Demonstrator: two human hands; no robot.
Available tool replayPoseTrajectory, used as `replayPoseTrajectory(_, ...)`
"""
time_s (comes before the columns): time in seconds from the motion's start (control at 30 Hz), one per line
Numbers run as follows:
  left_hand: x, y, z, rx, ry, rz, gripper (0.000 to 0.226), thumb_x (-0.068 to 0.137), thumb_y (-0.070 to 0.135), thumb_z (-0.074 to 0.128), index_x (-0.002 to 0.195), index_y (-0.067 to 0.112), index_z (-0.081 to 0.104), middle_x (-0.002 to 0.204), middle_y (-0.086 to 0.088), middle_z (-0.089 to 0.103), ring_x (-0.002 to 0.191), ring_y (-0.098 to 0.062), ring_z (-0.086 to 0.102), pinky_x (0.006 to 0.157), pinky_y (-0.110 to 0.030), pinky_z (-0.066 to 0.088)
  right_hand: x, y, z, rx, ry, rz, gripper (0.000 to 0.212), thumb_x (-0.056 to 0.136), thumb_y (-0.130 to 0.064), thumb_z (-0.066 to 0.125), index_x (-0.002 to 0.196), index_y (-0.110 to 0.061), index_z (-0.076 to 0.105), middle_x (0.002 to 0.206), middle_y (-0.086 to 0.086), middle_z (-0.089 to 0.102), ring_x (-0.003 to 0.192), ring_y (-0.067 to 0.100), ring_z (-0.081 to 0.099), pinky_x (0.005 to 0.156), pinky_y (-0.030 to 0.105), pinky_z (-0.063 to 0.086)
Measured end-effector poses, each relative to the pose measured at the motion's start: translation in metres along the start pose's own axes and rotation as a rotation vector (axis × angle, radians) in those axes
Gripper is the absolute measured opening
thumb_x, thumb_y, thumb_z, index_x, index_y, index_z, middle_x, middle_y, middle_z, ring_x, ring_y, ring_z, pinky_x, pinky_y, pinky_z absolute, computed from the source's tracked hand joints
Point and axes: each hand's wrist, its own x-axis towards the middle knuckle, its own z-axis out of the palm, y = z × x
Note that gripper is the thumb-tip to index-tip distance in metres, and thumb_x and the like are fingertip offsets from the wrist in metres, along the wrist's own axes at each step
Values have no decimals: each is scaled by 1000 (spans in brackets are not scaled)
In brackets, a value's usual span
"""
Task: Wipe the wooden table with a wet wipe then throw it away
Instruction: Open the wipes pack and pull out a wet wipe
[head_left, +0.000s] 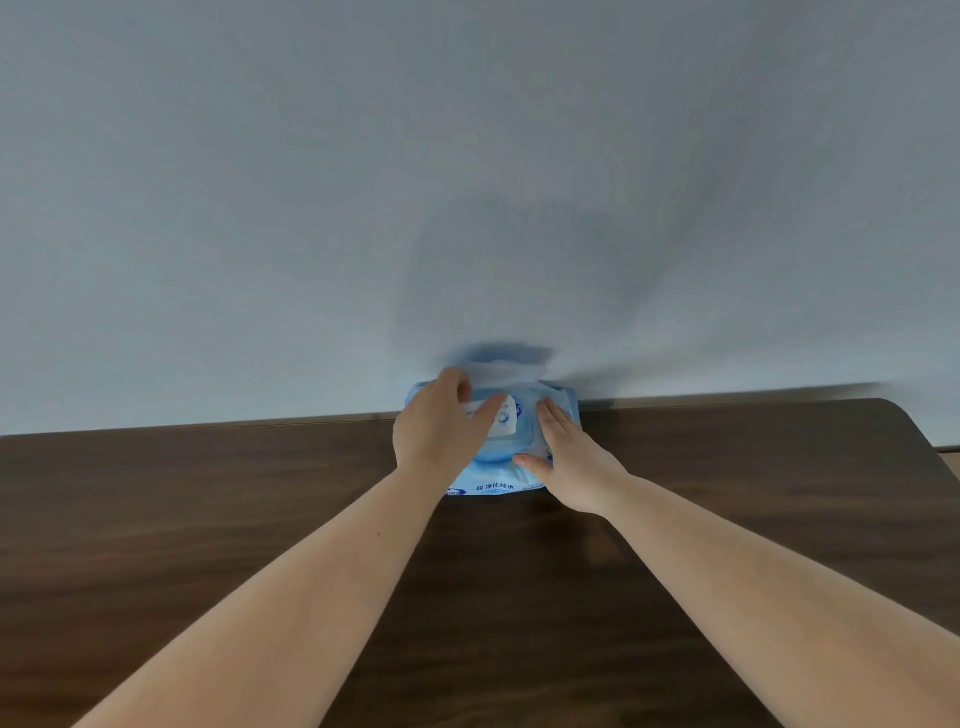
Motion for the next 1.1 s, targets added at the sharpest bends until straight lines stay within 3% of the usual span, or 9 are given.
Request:
replayPoseTrajectory(0.1,-4,6,9,150,-67,143,70,67,68,67,114,20,47,109,8,50,99,-15,48,82,-31,41,2,1,1,6,-5,-8,80,96,-44,43,152,-14,-6,161,1,-6,147,14,-1,117,33,10)
replayPoseTrajectory(0.17,-5,7,13,266,-44,189,69,69,61,69,116,17,45,115,2,48,107,-20,47,88,-34,39,2,1,1,2,-4,-10,81,95,-46,44,152,-15,-6,161,1,-5,147,15,0,117,33,11)
replayPoseTrajectory(0.23,-6,8,15,273,-16,177,42,80,41,65,107,14,48,109,-2,50,103,-22,49,83,-33,39,1,0,0,-24,-6,-10,81,95,-46,44,152,-15,-5,161,1,-4,147,15,3,116,33,13)
replayPoseTrajectory(0.33,-7,13,8,-17,9,3,6,81,18,54,80,13,51,81,-3,55,77,-23,50,68,-31,37,-1,-2,-5,-58,-26,-9,79,96,-44,46,152,-13,0,161,2,1,147,17,8,116,35,17)
replayPoseTrajectory(0.5,-7,-3,-13,-307,73,-129,23,81,15,61,64,20,47,60,5,50,61,-17,46,58,-28,39,-7,-14,-15,-156,258,-118,45,93,-37,47,136,-23,47,132,1,51,121,22,48,99,36,37)
replayPoseTrajectory(0.6,-7,-18,-24,-353,92,-160,21,82,14,63,65,14,51,61,3,51,58,-17,46,53,-21,39,-3,-29,-11,-116,326,-165,35,96,-40,45,122,-22,60,107,1,60,103,21,55,79,30,39)
replayPoseTrajectory(0.77,-10,-36,-25,-307,62,-181,20,84,17,64,71,7,55,65,-2,54,60,-17,45,56,-22,36,21,-44,4,-94,273,-126,25,95,-35,50,107,-17,63,101,4,61,100,25,55,75,36,45)
replayPoseTrajectory(0.87,-10,-41,-24,-302,63,-192,20,85,20,64,74,4,56,66,-3,53,60,-16,44,57,-22,37,30,-49,8,-78,300,-88,16,94,-29,51,85,-16,54,89,2,57,94,26,54,65,32,36)
replayPoseTrajectory(1.1,-9,-46,-22,-238,64,-216,19,87,24,62,77,11,54,66,3,52,62,-13,47,54,-19,35,24,-46,-3,124,341,-149,9,93,-15,52,86,-11,51,92,5,51,75,20,45,67,32,36)
